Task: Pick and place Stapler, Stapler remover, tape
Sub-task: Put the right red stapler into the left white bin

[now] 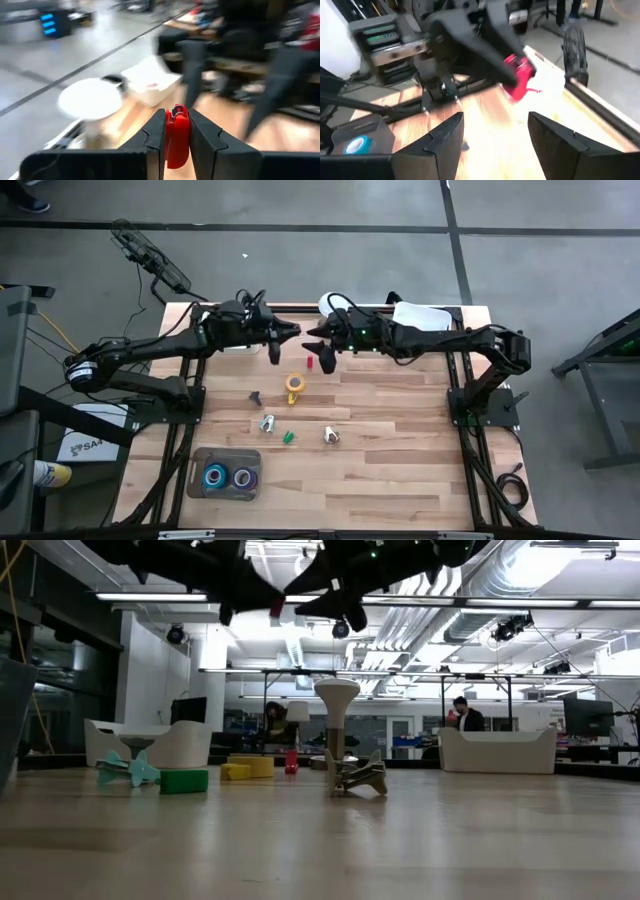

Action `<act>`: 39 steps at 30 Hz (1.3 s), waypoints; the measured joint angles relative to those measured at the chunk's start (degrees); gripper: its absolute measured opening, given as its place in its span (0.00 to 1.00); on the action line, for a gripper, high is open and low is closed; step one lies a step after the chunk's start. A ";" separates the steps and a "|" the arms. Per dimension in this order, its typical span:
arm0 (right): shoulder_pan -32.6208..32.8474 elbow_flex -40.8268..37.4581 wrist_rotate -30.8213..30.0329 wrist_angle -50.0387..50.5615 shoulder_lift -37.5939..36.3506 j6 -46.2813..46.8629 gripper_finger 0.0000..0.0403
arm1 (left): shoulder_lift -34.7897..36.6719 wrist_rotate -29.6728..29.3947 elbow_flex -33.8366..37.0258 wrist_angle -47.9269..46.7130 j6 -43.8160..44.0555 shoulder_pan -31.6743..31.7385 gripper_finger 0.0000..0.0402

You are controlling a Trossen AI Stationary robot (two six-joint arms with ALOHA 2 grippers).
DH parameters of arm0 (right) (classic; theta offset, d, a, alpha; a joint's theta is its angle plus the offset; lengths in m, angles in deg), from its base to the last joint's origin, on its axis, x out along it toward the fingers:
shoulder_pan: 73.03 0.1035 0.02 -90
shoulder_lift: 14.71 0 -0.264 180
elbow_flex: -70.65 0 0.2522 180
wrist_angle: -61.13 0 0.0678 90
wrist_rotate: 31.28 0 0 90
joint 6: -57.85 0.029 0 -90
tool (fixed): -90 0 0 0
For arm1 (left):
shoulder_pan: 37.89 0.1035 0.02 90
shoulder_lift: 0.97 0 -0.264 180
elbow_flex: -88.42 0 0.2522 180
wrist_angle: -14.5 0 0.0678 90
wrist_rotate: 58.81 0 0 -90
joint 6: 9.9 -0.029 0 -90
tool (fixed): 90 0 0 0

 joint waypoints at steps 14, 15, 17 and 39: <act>0.01 -0.04 -0.13 6.09 0.00 1.93 0.53 | 0.03 -23.31 -0.02 -28.13 14.35 10.63 0.13; 0.01 -0.04 -0.17 6.09 0.00 1.93 0.53 | -0.02 -23.31 -0.02 -30.08 15.12 11.84 0.13; 0.01 -0.04 -0.44 6.09 0.00 1.93 0.53 | -0.04 -23.31 -0.02 -33.95 16.11 14.14 0.13; 0.01 -0.11 -4.55 8.41 0.00 4.04 0.53 | -13.20 -21.68 1.20 -42.31 18.01 30.53 0.17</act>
